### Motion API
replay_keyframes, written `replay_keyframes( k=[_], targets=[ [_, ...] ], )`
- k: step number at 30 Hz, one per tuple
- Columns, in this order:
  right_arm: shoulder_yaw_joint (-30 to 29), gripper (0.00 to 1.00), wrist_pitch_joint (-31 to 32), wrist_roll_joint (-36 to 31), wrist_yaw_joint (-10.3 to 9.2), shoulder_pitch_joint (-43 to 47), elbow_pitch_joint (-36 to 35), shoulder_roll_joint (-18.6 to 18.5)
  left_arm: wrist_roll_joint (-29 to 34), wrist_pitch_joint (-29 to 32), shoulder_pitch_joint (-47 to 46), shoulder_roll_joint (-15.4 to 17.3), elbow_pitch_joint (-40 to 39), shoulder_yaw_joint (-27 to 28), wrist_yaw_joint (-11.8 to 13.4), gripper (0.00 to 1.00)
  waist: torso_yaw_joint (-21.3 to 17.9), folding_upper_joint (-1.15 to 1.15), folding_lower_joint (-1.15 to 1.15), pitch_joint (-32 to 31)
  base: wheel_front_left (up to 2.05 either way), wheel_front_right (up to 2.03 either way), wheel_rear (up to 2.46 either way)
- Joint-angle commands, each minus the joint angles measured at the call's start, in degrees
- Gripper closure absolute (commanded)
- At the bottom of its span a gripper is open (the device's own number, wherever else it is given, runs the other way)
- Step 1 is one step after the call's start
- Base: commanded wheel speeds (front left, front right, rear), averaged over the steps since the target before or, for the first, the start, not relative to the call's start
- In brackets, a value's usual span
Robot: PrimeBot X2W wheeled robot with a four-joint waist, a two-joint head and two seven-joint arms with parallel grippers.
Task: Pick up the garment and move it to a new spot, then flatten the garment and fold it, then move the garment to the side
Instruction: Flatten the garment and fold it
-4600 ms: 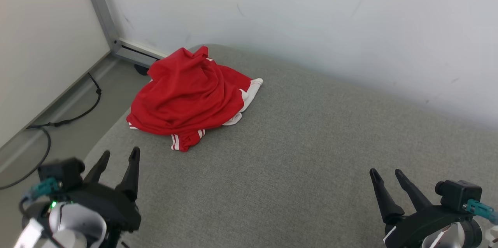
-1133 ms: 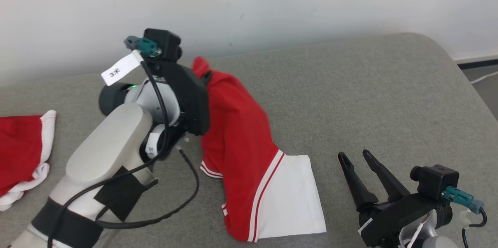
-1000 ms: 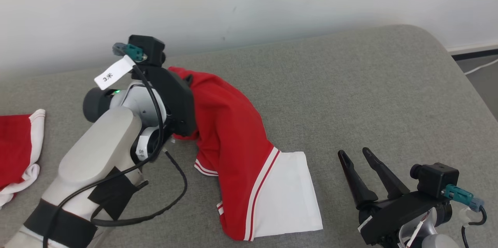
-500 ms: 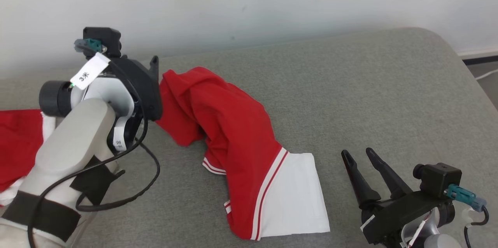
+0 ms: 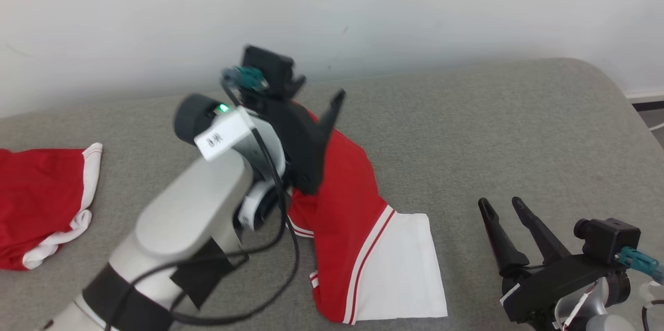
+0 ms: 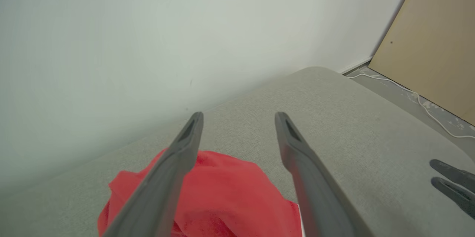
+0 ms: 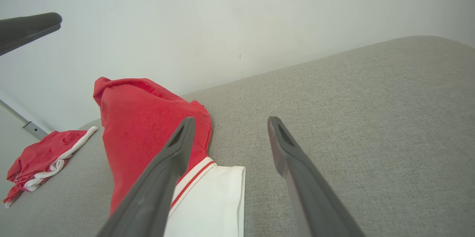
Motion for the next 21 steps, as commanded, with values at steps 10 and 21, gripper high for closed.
replay_keyframes(
  k=[10,21],
  targets=[
    [-2.66,0.00,0.17,-0.23,-0.02,0.88,-1.22,-0.22,0.35,2.63,11.06,0.77,-9.24,-6.28,2.01,0.00,-3.24,0.00,0.00,1.89,0.00,0.00,0.00],
    [-3.86,0.00,-0.52,0.43,-0.02,0.94,-1.03,-0.23,1.05,4.23,21.35,6.55,-14.59,-9.39,6.82,0.00,-1.20,0.00,0.00,2.91,0.00,0.00,0.00]
  ],
)
